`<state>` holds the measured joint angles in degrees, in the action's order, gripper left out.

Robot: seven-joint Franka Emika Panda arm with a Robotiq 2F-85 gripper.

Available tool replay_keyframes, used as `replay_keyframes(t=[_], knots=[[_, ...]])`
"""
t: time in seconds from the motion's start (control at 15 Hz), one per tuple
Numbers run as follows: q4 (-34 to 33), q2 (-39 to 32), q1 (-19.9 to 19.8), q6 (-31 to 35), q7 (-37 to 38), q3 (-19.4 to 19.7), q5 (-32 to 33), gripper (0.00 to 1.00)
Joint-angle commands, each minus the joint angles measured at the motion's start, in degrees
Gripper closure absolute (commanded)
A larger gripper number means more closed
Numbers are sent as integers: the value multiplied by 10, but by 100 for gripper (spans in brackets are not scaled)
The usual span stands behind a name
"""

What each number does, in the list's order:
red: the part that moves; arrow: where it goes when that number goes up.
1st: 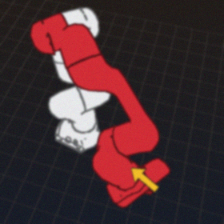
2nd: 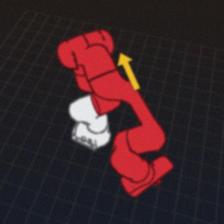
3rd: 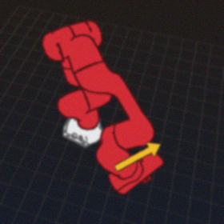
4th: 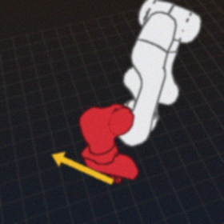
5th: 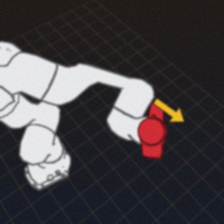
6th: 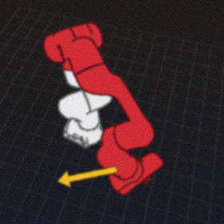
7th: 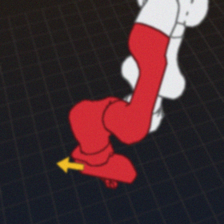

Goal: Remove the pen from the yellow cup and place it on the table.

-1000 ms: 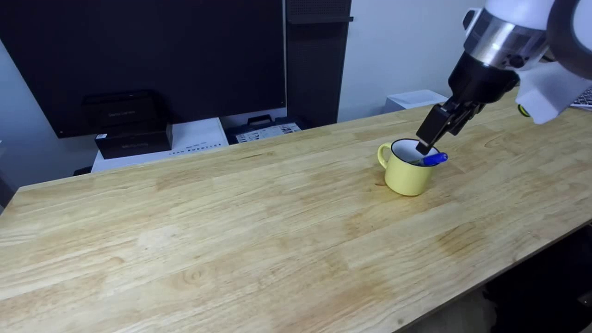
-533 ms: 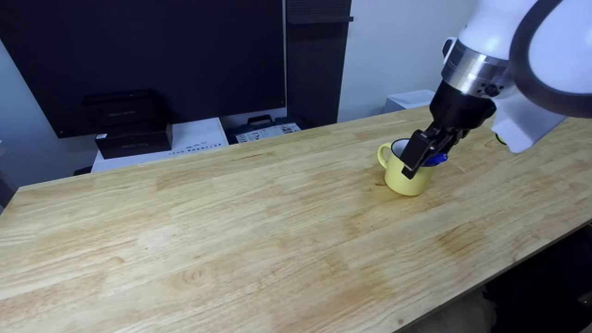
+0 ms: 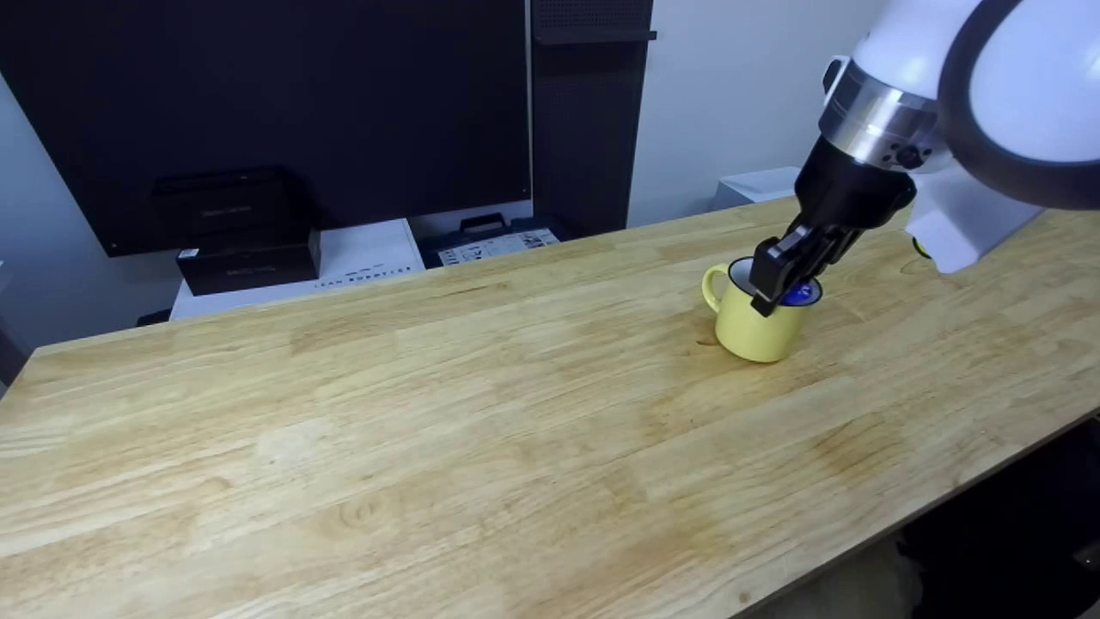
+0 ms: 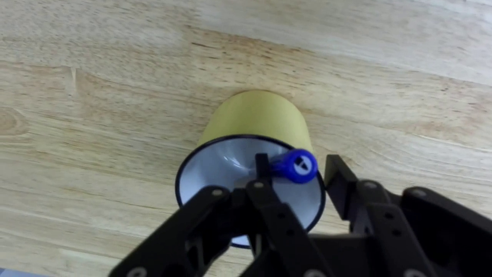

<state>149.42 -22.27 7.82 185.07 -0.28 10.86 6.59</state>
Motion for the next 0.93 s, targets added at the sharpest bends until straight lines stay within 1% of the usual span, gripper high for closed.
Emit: replay_keyframes(t=[0.0, 0.07, 0.13, 0.2, 0.53, 0.73, 0.87], knots=[[23, 30, -11, 18, -11, -7, -14, 88], [29, 37, -15, 21, -10, -11, -16, 95], [33, 44, -22, 21, -10, -16, -18, 97], [38, 50, -26, 22, -10, -19, -21, 94], [54, 70, -32, 23, -15, -17, -23, 94], [47, 69, -26, 2, -21, -9, -22, 94], [35, 61, -32, -13, -22, -15, -20, 94]])
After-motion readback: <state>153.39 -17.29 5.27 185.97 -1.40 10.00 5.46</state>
